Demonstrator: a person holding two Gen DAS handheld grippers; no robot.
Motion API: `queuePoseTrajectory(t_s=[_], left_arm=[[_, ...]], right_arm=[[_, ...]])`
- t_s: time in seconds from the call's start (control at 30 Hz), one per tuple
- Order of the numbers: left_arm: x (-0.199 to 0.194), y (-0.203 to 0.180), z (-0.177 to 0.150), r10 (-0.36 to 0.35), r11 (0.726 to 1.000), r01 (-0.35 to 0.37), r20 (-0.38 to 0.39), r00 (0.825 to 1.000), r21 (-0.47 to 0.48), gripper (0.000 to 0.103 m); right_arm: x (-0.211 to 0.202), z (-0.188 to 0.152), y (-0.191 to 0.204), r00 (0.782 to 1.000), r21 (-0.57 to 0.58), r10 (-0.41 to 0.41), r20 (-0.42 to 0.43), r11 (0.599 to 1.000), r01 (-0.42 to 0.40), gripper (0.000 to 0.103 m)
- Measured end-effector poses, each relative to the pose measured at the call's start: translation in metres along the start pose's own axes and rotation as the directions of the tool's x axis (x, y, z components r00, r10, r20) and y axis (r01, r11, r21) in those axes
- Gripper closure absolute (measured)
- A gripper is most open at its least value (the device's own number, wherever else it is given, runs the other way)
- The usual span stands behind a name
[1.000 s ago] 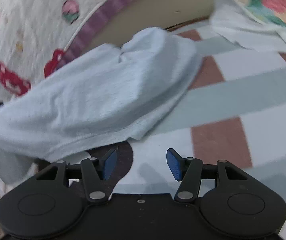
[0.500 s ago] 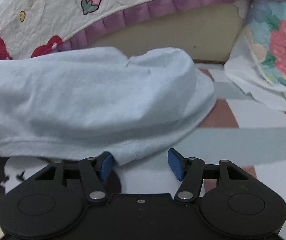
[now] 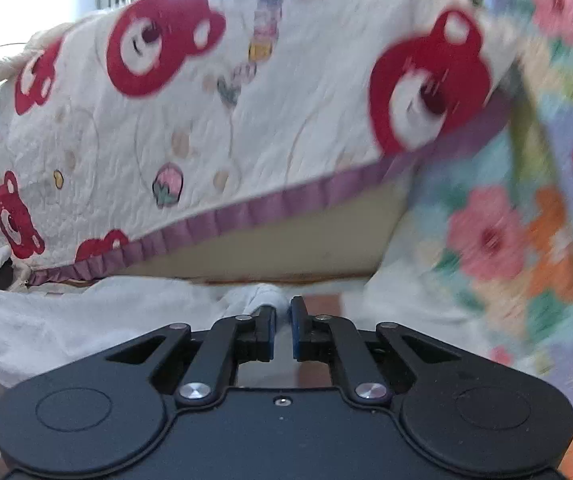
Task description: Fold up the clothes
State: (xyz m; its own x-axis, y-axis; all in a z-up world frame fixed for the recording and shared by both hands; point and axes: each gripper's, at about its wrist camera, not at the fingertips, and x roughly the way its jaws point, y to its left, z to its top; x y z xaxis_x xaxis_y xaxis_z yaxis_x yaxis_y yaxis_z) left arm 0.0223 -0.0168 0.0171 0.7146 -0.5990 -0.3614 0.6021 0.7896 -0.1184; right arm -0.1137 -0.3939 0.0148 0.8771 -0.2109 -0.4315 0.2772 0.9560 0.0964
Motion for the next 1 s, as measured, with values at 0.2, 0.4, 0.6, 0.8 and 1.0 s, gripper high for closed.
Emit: queuePoseTrajectory(t_s=[0.2,0.4,0.6,0.8,1.0], left_arm=[[-0.053,-0.026,0.059,-0.001,0.996,-0.009,0.106,0.994,0.094,0.1],[-0.153,-0.002,0.099,0.031,0.998,-0.042,0.182,0.983,0.057,0.1],[-0.169,0.04,0.018,0.172,0.985,-0.164,-0.144,0.975,0.061,0.1],[-0.174,0.086,-0.052,0.252,0.96,-0.279,-0.339,0.906,-0.033,0.101],[-0.18,0.105,-0.049,0.302,0.927,-0.35,-0.279,0.911,-0.139,0.101]], right_arm=[[-0.059,0.031,-0.009,0.997,-0.029,-0.022,0.077,0.999,0.024,0.098],[-0.095,0.044,0.002,0.984,-0.02,0.138,0.115,0.99,-0.137,0.098],[-0.085,0.004,0.024,0.908,0.038,0.409,-0.091,0.913,-0.407,0.095],[-0.059,-0.086,0.034,0.784,0.16,0.497,-0.372,0.866,-0.473,0.092],[-0.062,-0.118,0.002,0.796,0.35,0.502,-0.338,0.852,-0.389,0.071]])
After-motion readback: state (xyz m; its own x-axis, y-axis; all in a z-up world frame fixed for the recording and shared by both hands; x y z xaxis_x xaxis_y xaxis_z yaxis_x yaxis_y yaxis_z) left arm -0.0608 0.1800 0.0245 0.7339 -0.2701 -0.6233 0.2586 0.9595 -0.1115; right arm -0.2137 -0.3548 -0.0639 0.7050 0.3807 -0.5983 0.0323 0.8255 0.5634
